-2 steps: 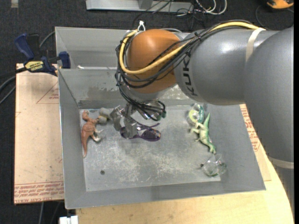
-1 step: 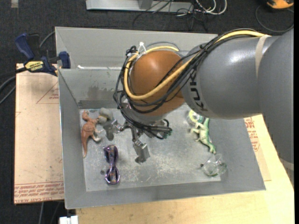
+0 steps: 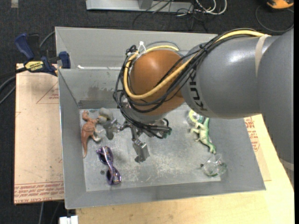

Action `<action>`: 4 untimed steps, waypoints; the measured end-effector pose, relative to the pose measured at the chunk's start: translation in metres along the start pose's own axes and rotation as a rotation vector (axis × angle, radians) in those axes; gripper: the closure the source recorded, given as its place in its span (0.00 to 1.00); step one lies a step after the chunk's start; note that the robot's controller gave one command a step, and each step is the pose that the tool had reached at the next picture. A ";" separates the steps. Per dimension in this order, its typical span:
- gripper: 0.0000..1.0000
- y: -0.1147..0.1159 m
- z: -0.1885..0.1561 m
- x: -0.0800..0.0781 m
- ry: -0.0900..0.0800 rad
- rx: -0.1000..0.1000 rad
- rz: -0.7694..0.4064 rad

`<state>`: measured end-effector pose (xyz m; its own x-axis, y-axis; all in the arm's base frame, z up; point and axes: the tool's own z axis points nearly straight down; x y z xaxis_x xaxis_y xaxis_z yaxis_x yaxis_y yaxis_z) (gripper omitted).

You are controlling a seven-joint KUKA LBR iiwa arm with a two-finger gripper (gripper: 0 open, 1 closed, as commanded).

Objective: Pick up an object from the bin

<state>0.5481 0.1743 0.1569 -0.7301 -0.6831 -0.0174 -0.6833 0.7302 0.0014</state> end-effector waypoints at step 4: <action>0.00 0.090 -0.053 -0.008 -0.003 -0.002 -0.234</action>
Offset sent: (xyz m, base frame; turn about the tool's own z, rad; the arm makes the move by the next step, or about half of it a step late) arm -0.0056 0.0376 0.0328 -0.3082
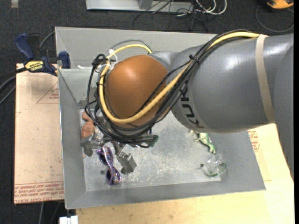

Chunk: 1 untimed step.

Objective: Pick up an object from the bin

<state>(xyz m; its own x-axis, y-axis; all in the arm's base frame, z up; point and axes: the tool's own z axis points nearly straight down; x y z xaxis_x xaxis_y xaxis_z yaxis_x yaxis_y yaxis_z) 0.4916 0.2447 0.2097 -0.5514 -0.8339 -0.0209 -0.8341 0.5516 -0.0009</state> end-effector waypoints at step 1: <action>0.00 -0.043 0.080 0.020 -0.003 0.002 -0.258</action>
Offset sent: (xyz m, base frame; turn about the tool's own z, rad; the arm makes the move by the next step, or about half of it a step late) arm 0.0267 -0.0169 -0.0951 -0.2390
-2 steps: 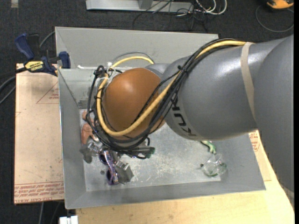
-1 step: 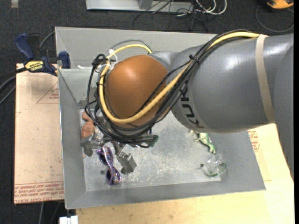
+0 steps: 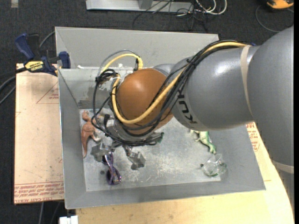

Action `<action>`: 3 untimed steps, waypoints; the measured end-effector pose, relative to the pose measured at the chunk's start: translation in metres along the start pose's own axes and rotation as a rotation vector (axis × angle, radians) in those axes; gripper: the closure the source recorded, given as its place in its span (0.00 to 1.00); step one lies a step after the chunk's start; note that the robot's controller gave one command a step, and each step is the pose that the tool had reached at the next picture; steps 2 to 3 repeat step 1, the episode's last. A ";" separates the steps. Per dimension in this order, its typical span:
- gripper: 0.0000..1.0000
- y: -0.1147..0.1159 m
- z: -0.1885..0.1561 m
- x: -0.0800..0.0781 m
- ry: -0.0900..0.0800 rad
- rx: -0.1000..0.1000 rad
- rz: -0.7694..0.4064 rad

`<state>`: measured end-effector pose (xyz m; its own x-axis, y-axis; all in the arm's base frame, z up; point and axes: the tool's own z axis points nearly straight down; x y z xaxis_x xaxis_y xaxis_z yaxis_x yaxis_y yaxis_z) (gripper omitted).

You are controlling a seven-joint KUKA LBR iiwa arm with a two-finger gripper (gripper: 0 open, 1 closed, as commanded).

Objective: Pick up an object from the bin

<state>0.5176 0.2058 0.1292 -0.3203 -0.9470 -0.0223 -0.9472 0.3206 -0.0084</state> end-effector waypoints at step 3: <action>0.00 0.005 0.022 -0.013 0.002 -0.005 0.006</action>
Offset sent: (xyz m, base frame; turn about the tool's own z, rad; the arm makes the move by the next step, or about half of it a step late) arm 0.0383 0.0145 -0.0543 -0.5275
